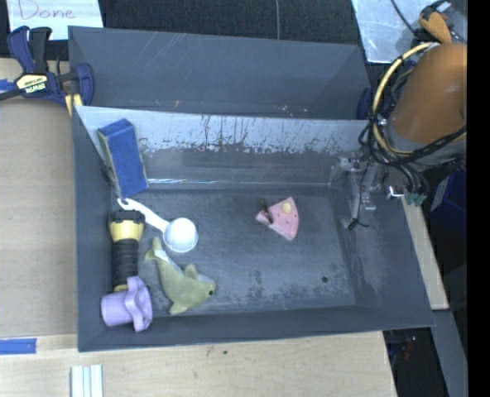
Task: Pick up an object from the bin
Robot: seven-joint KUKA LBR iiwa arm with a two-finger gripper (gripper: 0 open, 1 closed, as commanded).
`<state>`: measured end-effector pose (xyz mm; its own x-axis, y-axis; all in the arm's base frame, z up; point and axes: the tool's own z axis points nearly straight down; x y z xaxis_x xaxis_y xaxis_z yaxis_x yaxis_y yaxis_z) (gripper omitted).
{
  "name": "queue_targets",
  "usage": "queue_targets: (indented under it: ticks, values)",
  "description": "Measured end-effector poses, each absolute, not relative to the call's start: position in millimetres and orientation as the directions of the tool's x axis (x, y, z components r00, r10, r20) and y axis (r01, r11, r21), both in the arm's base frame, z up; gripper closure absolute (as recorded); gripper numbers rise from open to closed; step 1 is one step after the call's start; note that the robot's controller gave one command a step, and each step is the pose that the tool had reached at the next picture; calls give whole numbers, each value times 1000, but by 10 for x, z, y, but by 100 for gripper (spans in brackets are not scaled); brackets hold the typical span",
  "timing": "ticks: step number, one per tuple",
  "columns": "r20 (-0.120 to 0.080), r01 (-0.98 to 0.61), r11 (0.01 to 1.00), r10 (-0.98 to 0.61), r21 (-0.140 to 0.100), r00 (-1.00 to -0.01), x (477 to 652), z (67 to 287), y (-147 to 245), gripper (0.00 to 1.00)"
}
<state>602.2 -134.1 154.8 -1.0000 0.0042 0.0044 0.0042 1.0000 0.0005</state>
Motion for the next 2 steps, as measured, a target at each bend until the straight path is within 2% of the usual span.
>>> queue_targets:
  ticks: [1, 2]
  values:
    - [-4, 1, 1000, 1, -1, -1000, 6041, 1600, -1334, 0]
    - [4, 69, 998, 69, 1, -998, 6246, 701, -656, 0]
